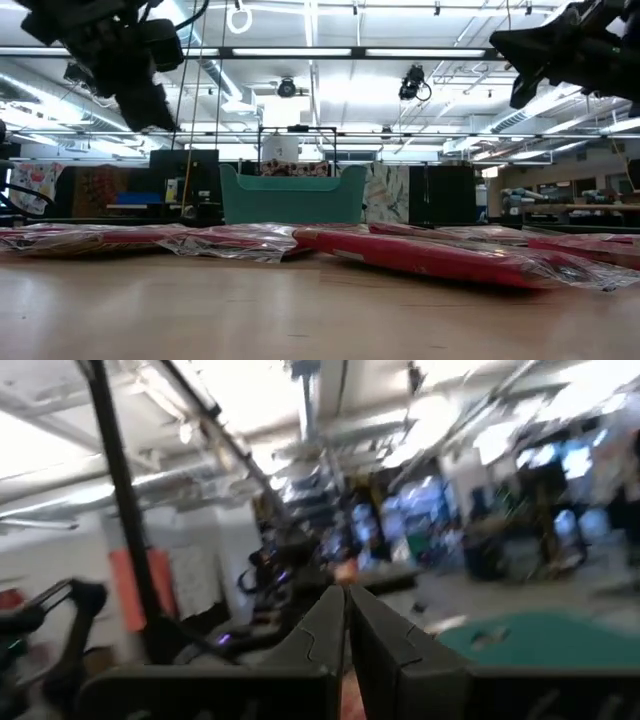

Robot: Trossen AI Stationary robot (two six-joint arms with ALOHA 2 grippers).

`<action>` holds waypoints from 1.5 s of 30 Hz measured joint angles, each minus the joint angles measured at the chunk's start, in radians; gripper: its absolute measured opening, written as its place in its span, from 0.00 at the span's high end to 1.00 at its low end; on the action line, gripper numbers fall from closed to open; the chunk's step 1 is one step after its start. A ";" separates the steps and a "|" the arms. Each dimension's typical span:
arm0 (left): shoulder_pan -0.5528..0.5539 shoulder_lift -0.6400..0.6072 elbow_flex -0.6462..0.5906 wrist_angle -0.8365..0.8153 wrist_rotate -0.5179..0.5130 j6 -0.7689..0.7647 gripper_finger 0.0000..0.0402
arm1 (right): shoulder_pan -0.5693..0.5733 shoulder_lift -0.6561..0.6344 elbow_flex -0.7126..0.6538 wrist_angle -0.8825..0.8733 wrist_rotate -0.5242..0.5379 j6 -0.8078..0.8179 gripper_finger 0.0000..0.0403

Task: Sort popcorn bags into baskets
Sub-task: Put the popcorn bag into the green bin

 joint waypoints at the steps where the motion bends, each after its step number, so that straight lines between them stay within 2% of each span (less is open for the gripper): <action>1: -0.013 0.016 0.018 -0.049 0.002 0.028 0.78 | 0.017 0.025 0.000 0.001 -0.003 -0.001 0.94; 7: -0.080 0.109 0.119 -0.229 -0.088 0.035 0.73 | 0.125 0.186 0.007 0.029 0.005 -0.086 0.94; 12: -0.128 0.195 0.153 -0.309 -0.191 -0.023 0.64 | 0.285 0.316 0.054 0.035 0.110 -0.177 0.96; 16: -0.167 0.288 0.155 -0.333 -0.206 -0.072 0.56 | 0.448 0.443 0.108 0.030 0.302 -0.290 0.97; 20: -0.189 0.387 0.190 -0.375 -0.301 -0.016 0.52 | 0.559 0.566 0.203 0.040 0.463 -0.391 0.97; 22: -0.190 0.434 0.209 -0.405 -0.317 0.012 0.52 | 0.595 0.626 0.239 0.033 0.512 -0.402 0.97; 31: -0.187 0.555 0.220 -0.457 -0.311 -0.014 0.52 | 0.635 0.800 0.318 0.037 0.589 -0.423 0.97; 45: -0.216 0.690 0.218 -0.465 -0.346 -0.141 0.52 | 0.584 0.834 0.322 0.044 0.601 -0.474 0.97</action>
